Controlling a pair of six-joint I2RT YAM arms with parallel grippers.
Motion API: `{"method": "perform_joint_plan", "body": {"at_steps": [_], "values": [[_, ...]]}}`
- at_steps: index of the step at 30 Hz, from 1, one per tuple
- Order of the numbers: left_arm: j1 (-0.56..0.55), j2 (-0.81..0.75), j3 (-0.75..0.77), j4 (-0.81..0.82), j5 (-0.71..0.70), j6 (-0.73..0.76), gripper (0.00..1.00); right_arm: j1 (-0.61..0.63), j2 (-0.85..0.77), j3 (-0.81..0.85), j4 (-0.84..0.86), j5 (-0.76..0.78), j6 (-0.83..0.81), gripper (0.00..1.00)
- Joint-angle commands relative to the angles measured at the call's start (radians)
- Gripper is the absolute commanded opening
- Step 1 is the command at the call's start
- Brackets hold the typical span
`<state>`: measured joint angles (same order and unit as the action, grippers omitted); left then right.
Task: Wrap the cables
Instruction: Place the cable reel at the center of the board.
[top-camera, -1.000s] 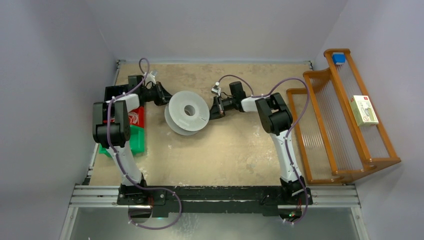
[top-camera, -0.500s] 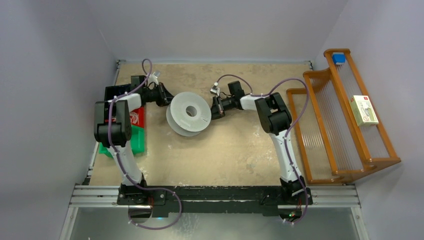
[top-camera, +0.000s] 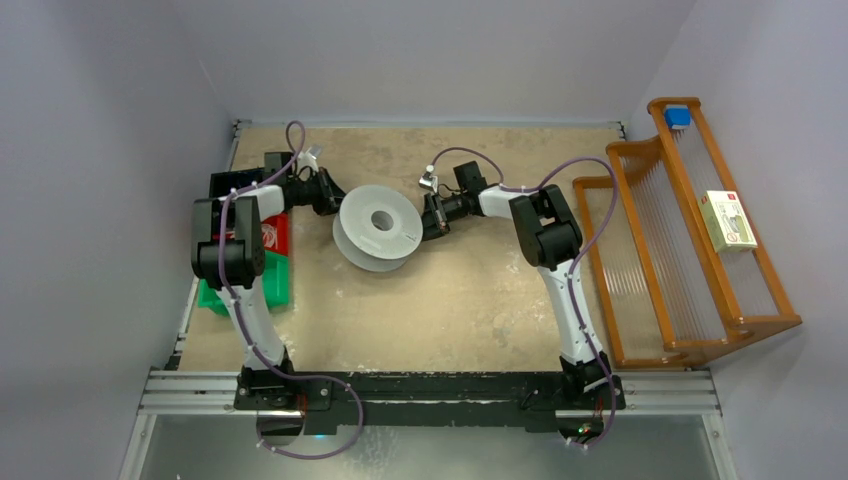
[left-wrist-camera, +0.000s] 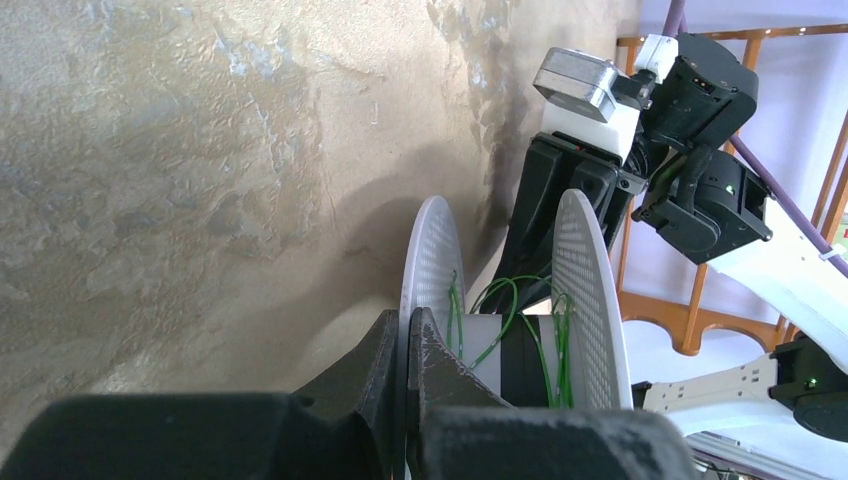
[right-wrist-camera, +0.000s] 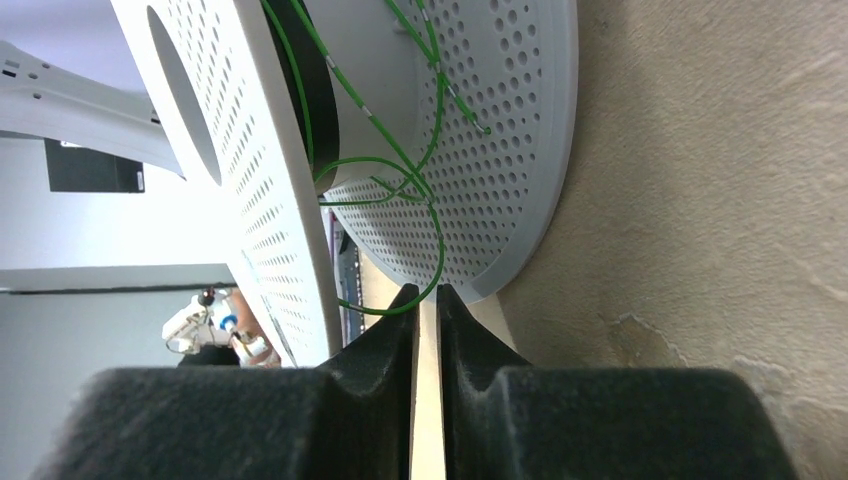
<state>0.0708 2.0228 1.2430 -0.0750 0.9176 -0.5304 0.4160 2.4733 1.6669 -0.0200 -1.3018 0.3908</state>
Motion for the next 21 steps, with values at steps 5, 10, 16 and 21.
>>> {"method": "perform_joint_plan", "body": {"at_steps": [5,10,16,21], "values": [[-0.003,0.025,0.038,-0.023,-0.048,0.037,0.0,0.063,0.07,0.01,-0.066,0.011,-0.058,0.2],[0.0,0.033,0.048,-0.048,-0.063,0.057,0.0,0.053,0.066,0.03,-0.125,0.023,-0.121,0.25],[0.011,0.068,0.065,-0.079,-0.101,0.079,0.0,0.002,-0.001,0.02,-0.211,0.15,-0.212,0.33],[0.012,0.083,0.052,-0.068,-0.161,0.071,0.0,-0.06,-0.059,-0.003,-0.27,0.214,-0.263,0.37]]}}
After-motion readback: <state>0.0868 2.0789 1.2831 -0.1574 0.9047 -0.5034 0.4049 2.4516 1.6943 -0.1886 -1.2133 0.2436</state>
